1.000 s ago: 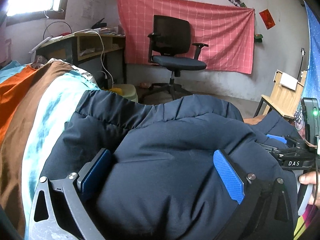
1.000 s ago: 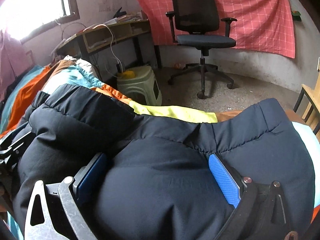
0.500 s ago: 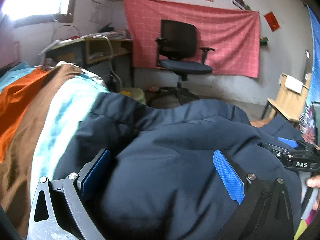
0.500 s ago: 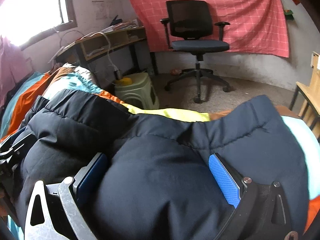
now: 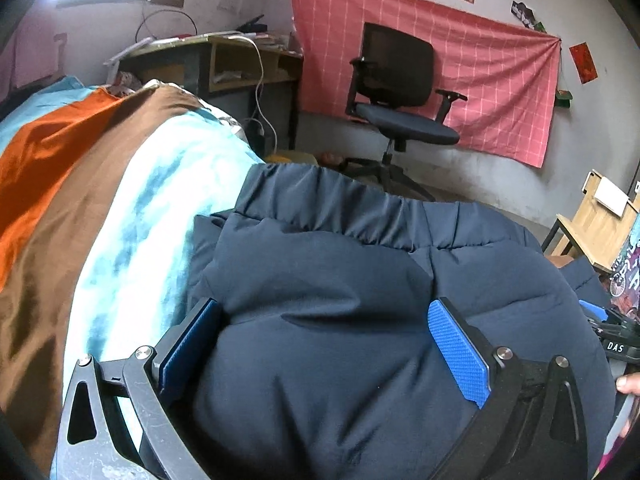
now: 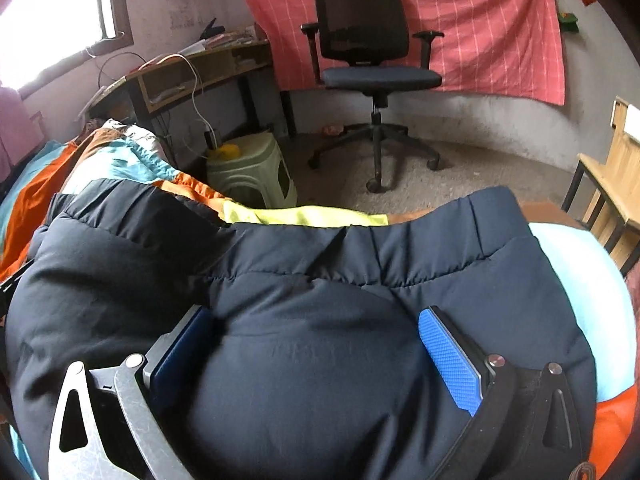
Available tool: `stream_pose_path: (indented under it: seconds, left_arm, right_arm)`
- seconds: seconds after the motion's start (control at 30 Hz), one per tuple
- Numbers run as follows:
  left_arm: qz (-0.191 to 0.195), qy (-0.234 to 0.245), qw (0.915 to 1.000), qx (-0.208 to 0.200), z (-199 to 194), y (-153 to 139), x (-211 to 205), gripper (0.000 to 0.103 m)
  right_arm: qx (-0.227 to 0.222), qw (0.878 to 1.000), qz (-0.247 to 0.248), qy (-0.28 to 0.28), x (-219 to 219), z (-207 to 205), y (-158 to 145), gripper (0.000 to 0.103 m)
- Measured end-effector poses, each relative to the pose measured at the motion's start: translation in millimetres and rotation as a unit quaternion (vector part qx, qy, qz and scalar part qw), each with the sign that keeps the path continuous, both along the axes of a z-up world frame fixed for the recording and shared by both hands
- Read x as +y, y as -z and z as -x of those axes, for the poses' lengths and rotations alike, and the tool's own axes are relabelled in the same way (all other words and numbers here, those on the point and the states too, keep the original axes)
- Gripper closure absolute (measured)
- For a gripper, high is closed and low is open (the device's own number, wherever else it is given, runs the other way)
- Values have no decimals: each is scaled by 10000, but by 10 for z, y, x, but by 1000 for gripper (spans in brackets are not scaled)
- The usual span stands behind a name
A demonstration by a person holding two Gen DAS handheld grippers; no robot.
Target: Fold large clothes
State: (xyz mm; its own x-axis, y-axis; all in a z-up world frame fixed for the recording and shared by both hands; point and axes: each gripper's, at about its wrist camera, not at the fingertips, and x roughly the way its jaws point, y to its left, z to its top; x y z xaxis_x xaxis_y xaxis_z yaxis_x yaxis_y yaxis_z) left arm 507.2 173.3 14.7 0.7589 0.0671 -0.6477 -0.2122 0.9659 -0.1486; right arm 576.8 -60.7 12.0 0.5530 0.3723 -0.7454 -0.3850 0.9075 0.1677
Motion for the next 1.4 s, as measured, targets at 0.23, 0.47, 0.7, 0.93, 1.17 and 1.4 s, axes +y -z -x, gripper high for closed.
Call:
stream_pose_path:
  seconds: [0.23,0.47,0.7,0.93,1.17,1.4]
  left_arm:
    - [208,42,9995,-228,149,-15,81,1]
    - [-187,301,9984,-436,596,-284,74,1]
    - [64,801,9967,140,874,-274,258,1]
    - [505,963,9924,573,1072,-207,454,1]
    - [836,912,9884,878,960,-190,534,1]
    - [1378,809,9808,1115,818,-66,700,1]
  right_arm:
    - [-407,9982,-420,114,-152,222,-39,0]
    - [-470,9961,-636,382,-353,615,-132,0]
    - [-810,9961,-122,331,-477,898,-387,0]
    - [-900,9951,181,370,-806,971,-479,0]
    - [-125,9978,-54,649,-1264,755,-363,0]
    - [846,9864,-801,1163,-1744,495,-65,0]
